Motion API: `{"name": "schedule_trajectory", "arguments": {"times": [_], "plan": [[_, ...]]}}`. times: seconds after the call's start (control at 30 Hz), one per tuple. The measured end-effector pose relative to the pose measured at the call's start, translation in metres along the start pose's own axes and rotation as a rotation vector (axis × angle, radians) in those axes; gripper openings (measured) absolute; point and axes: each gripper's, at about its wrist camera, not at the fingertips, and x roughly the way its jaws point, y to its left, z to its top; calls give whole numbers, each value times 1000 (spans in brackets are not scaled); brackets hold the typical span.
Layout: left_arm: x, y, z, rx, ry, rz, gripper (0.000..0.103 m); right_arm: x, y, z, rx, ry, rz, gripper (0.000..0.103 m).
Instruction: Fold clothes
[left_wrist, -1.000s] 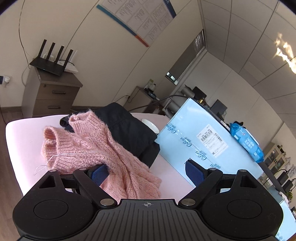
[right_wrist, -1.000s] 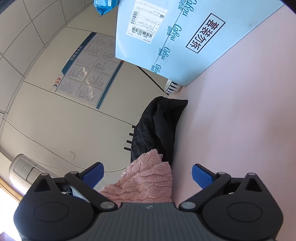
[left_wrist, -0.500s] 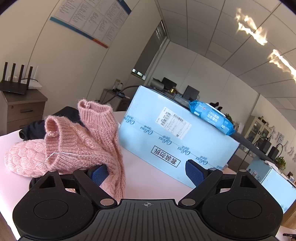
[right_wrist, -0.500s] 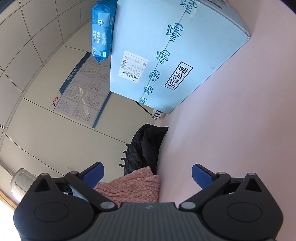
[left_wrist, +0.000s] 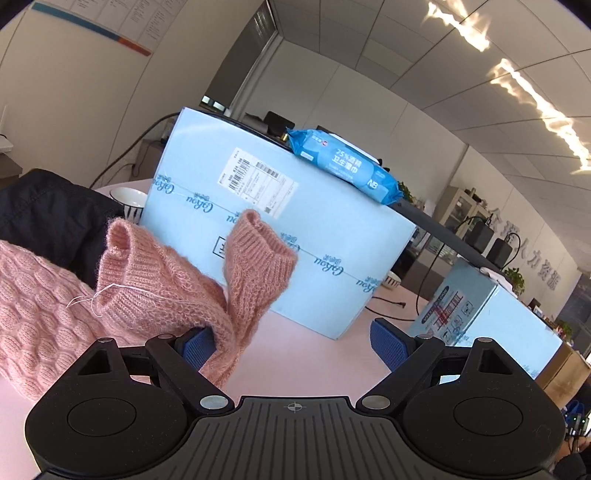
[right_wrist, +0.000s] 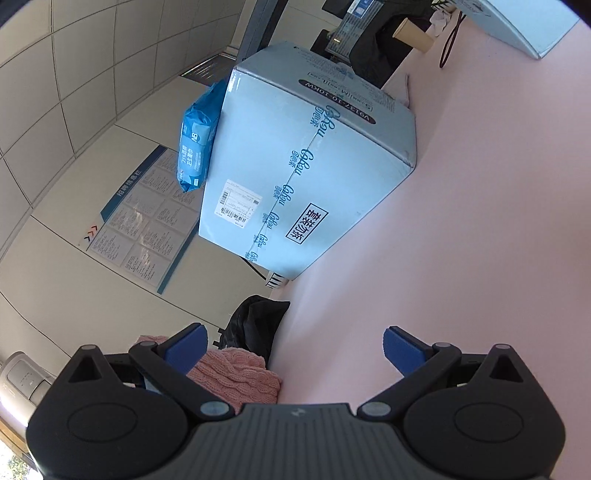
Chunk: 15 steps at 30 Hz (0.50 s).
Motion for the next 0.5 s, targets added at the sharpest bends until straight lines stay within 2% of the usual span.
{"name": "schedule_trajectory", "arguments": {"times": [0.23,0.33,0.5], "plan": [[50,-31,-32,42,92,-54,91,-45,-23,3,14,-81,-77,103],[69,-43,-46,62,133,-53,91,-58,-27,1,-7,-107,-110,103],[88,-63,-67,125,153,-53,91,-74,-27,1,-68,-140,-166,103]]}}
